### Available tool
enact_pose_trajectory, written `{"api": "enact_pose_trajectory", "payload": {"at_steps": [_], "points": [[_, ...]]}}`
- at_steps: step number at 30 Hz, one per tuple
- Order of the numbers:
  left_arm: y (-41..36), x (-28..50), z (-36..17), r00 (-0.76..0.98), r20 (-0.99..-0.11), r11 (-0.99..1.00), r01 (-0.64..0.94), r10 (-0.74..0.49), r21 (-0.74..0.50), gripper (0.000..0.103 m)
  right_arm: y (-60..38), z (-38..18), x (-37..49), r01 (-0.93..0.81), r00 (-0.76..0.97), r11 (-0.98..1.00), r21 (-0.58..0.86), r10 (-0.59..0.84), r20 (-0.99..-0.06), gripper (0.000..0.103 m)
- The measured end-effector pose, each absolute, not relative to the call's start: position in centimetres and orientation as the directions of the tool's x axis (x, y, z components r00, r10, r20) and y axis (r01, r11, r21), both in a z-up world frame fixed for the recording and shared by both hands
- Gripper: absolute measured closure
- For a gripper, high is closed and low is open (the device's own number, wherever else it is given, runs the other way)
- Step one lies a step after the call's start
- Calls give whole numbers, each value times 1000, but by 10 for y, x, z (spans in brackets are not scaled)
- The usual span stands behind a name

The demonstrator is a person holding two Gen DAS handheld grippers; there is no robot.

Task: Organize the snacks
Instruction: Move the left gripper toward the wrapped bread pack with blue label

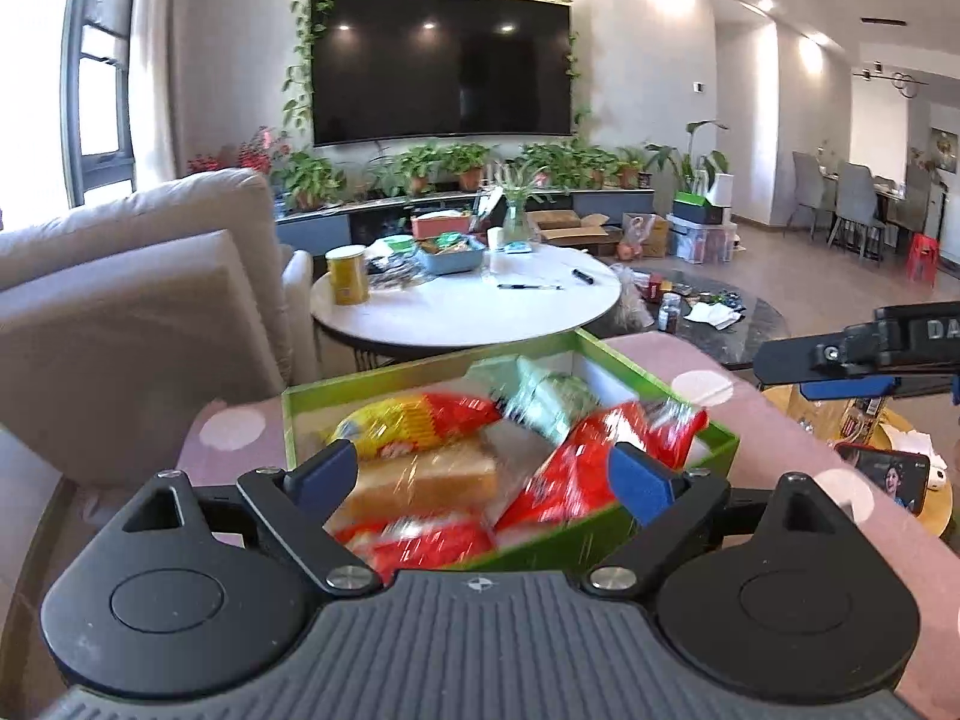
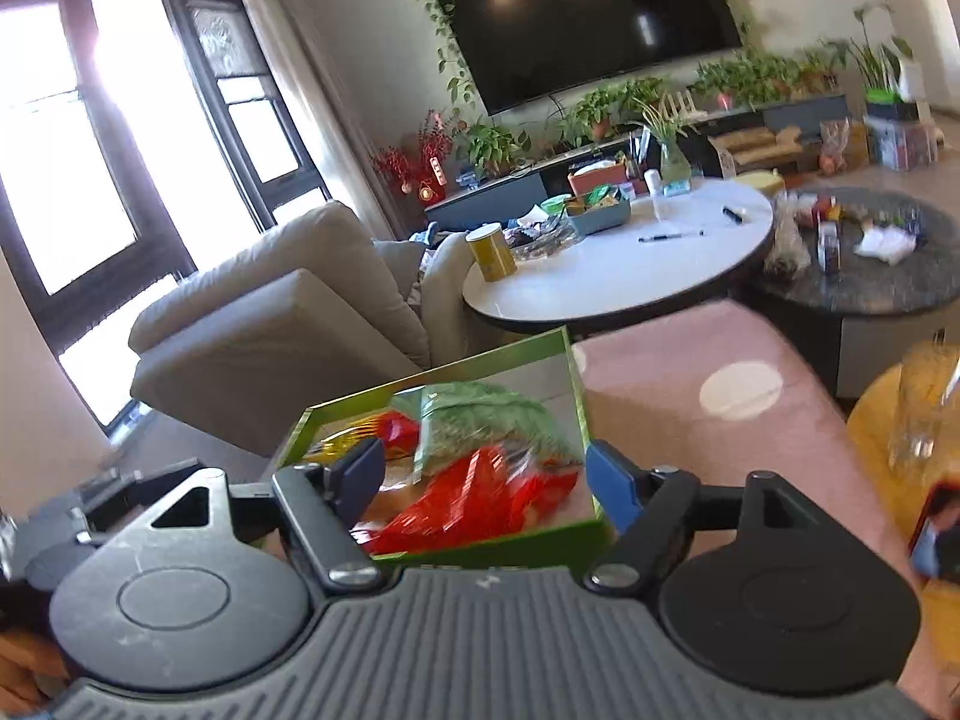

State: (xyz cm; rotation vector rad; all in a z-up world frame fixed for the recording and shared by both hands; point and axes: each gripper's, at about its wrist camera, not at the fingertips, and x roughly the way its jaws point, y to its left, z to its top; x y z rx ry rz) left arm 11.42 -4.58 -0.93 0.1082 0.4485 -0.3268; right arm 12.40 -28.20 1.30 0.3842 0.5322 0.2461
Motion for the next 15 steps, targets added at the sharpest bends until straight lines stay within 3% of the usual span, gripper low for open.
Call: {"api": "enact_pose_trajectory", "payload": {"at_steps": [15], "points": [[2, 59, -61, 812, -533, 966, 256, -238, -42, 13, -220, -2, 76, -254, 779, 901, 351, 406, -479, 38]]}}
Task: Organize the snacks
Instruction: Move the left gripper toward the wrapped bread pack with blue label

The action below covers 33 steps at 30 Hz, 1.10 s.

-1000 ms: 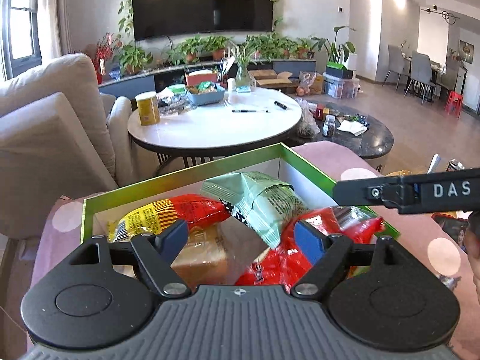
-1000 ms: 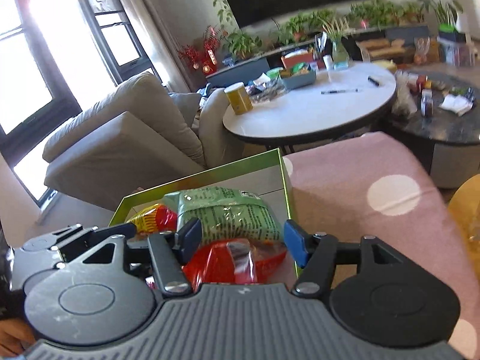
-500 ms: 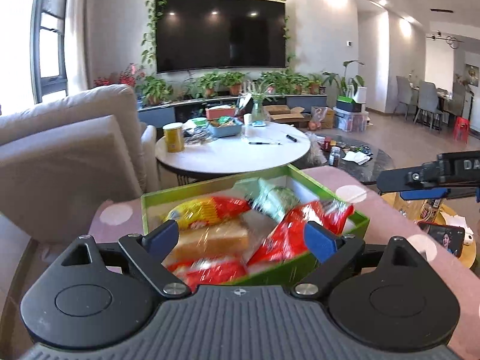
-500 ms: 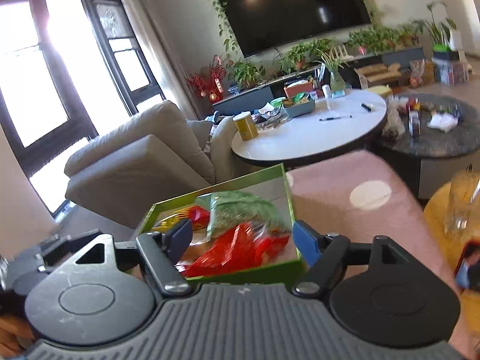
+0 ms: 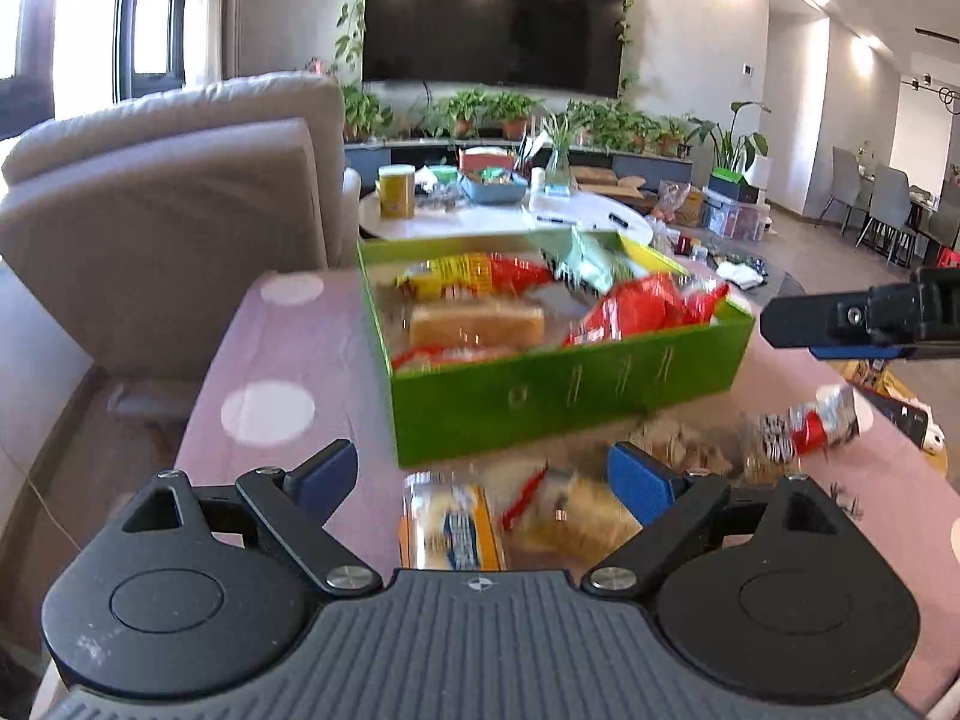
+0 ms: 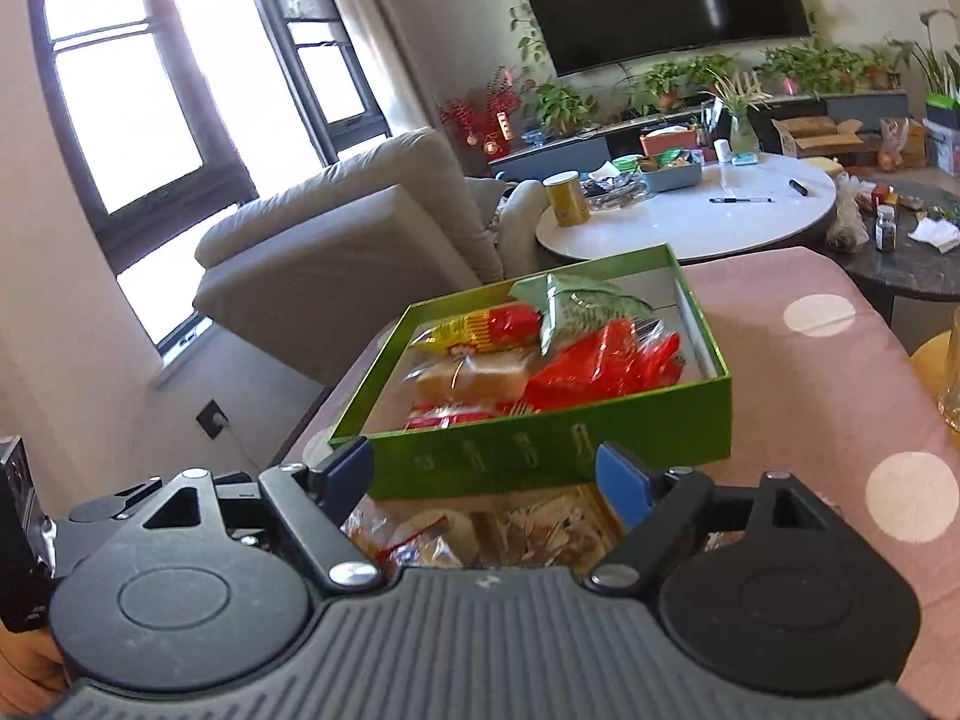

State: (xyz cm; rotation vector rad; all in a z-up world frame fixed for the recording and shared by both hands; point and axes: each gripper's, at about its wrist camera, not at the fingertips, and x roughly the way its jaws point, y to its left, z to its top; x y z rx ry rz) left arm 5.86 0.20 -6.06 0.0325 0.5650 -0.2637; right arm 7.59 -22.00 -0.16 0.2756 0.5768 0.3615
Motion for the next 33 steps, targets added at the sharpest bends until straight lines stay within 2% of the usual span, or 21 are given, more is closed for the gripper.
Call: {"api": "enact_pose_trajectory", "payload": {"at_steps": [5, 11, 28, 33], "points": [[1, 57, -71, 806, -554, 969, 246, -206, -3, 13, -214, -9, 72, -253, 769, 906, 341, 401, -497, 37], [4, 64, -82, 782, -587, 972, 235, -209, -33, 13, -216, -16, 69, -210, 769, 915, 344, 372, -520, 36], [4, 89, -95, 759, -631, 978, 207, -160, 1, 13, -218, -27, 72, -154, 755, 931, 330, 326, -569, 36], [3, 93, -103, 740, -653, 978, 208, -160, -4, 19, -227, -31, 74, -118, 754, 931, 344, 310, -579, 36]]}}
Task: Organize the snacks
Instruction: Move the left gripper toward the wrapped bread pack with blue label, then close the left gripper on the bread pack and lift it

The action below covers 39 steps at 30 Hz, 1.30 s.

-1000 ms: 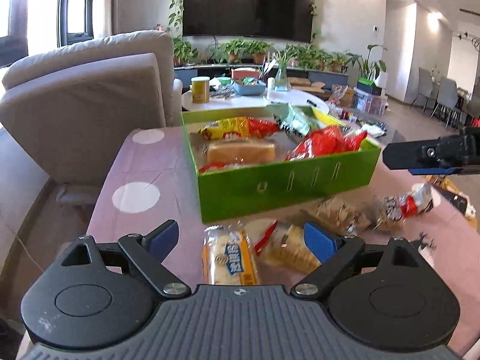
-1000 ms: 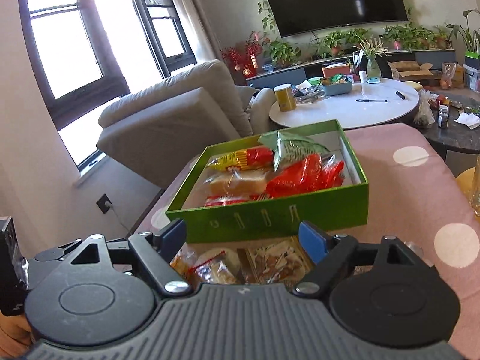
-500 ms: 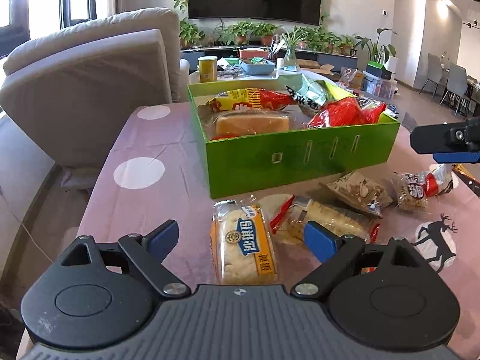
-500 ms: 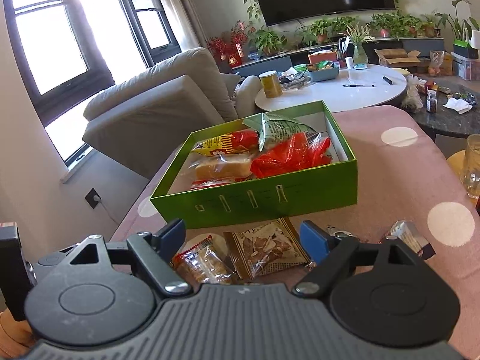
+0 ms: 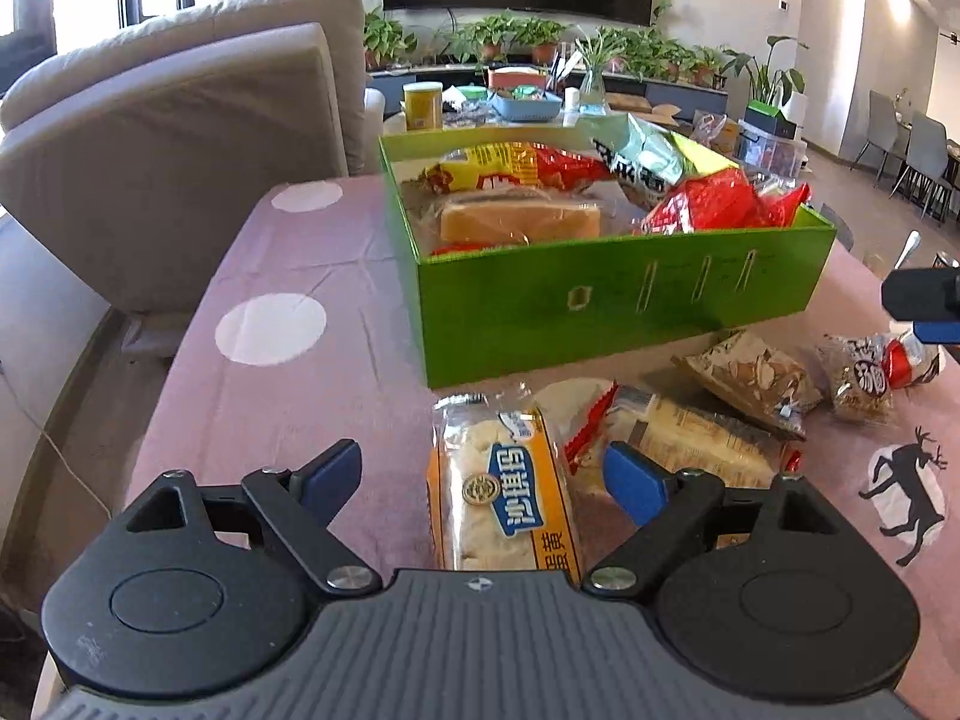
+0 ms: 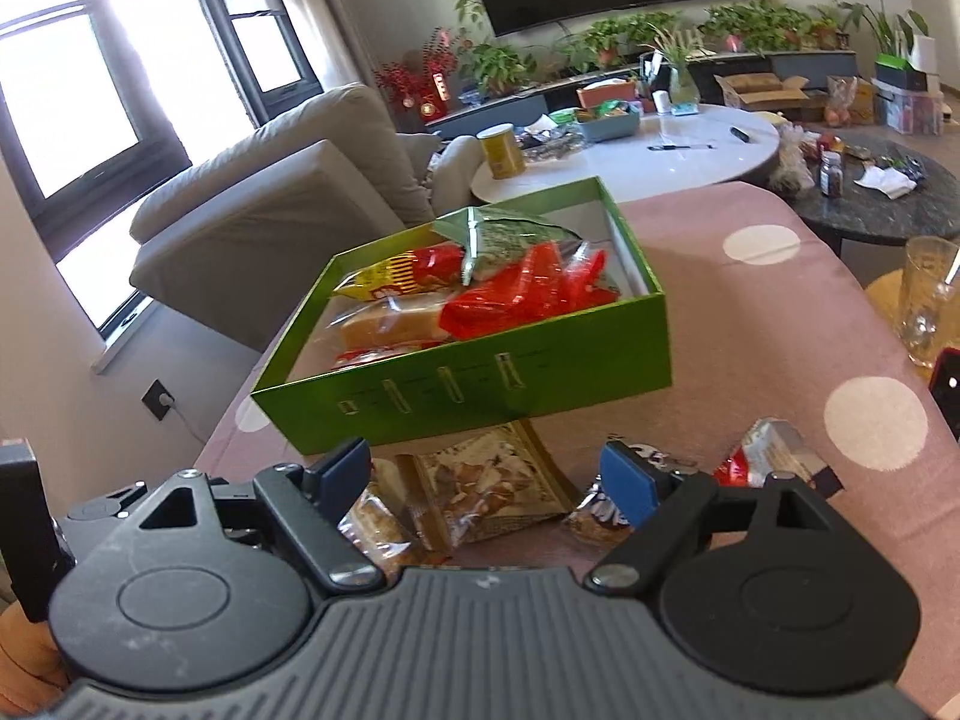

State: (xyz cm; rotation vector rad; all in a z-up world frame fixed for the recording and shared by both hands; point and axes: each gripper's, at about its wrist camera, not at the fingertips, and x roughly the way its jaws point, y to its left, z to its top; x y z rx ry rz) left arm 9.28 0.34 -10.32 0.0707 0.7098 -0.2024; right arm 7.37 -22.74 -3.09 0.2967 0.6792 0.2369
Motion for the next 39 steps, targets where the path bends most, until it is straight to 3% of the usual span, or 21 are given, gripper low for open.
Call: {"api": "enact_pose_trajectory", "payload": {"at_steps": [3, 7, 26, 32, 39], "points": [[4, 94, -106, 733, -659, 977, 212, -168, -14, 31, -231, -33, 75, -108, 752, 929, 353, 308, -583, 36], [5, 97, -109, 717, -671, 976, 214, -186, -42, 56, -233, -35, 76, -103, 748, 928, 358, 310, -587, 36], [12, 68, -75, 794, -564, 972, 224, -228, -77, 61, -263, -27, 80, -68, 757, 924, 375, 293, -584, 36], [2, 64, -72, 791, -553, 961, 265, -260, -73, 61, -289, -33, 88, 7, 743, 899, 437, 288, -604, 36], [0, 61, -69, 791, -547, 957, 279, -273, -74, 61, -286, -43, 92, 58, 742, 942, 332, 182, -645, 36]]}}
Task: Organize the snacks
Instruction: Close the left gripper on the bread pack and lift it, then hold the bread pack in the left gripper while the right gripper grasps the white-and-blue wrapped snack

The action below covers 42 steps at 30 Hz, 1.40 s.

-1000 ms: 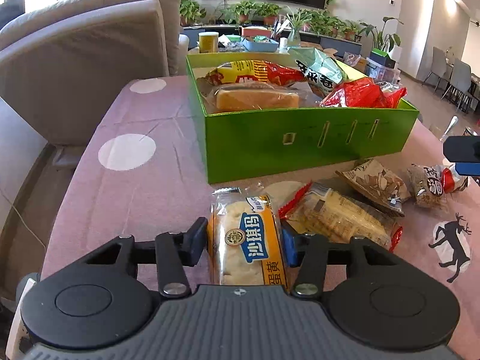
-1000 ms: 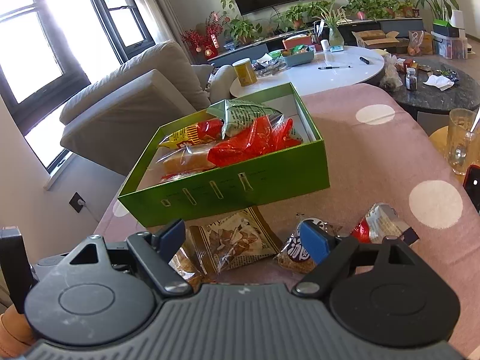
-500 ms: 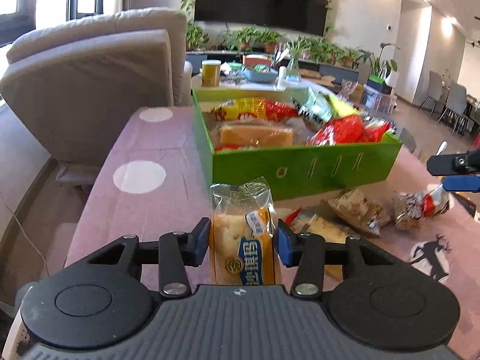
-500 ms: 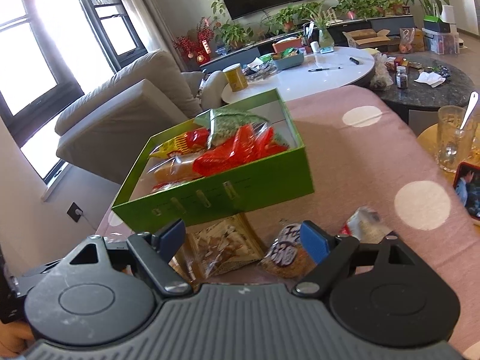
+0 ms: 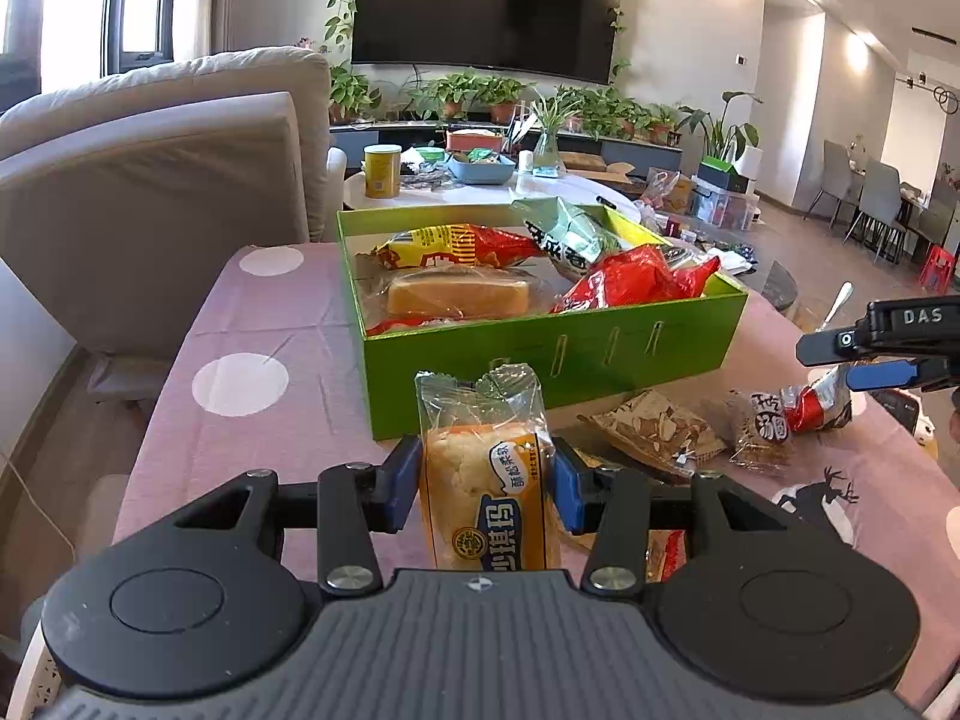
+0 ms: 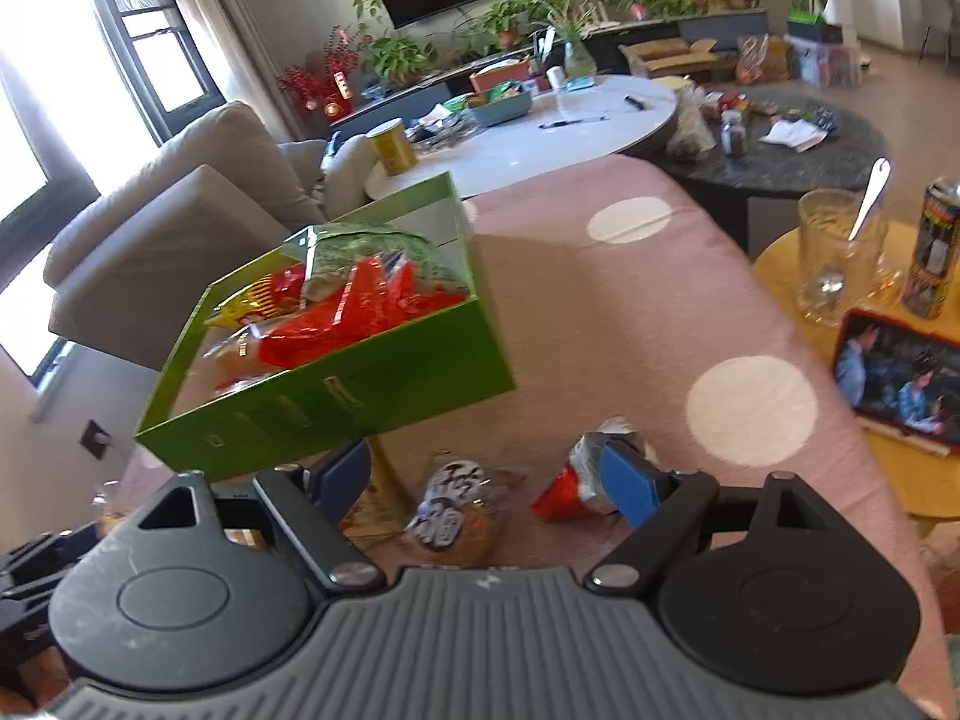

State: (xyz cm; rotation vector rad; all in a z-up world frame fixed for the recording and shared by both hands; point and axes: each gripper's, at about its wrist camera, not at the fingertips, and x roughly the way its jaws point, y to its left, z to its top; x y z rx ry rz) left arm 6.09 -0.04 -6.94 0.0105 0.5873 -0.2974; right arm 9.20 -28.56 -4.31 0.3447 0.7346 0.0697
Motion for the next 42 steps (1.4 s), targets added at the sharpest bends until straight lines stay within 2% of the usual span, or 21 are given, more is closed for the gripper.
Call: {"api": "enact_pose_trajectory", "payload": {"at_steps": [8, 14, 19, 21, 22, 25, 29, 34, 40, 42], "points": [[-1, 59, -68, 793, -542, 955, 285, -279, -75, 61, -305, -52, 94, 155, 757, 960, 232, 36, -652, 36], [-1, 59, -68, 792, -542, 954, 290, -281, -72, 61, -315, -67, 101, 164, 726, 952, 260, 62, -685, 36], [-1, 58, -67, 791, -542, 954, 289, -285, -80, 61, -303, -81, 107, 154, 685, 967, 201, 42, -727, 37], [-1, 58, -67, 790, -543, 955, 286, -284, -83, 61, -297, -80, 104, 133, 689, 978, 162, 27, -724, 44], [-2, 58, -67, 791, -543, 954, 287, -284, -81, 61, -295, -79, 104, 111, 686, 979, 174, 51, -726, 51], [-2, 56, -66, 790, -541, 953, 292, -288, -80, 61, -290, -76, 100, 57, 683, 970, 238, 136, -717, 55], [-2, 52, -61, 796, -530, 952, 294, -292, -83, 61, -282, -65, 91, 14, 703, 969, 246, 165, -692, 62], [-3, 43, -51, 810, -505, 951, 301, -297, -77, 62, -281, -46, 79, -14, 742, 968, 250, 177, -646, 62], [-7, 39, -46, 821, -491, 951, 303, -292, -58, 64, -279, -29, 67, -85, 770, 949, 303, 256, -584, 62], [-9, 41, -50, 814, -505, 950, 307, -287, -45, 55, -276, -27, 66, -90, 773, 951, 297, 255, -581, 62]]}}
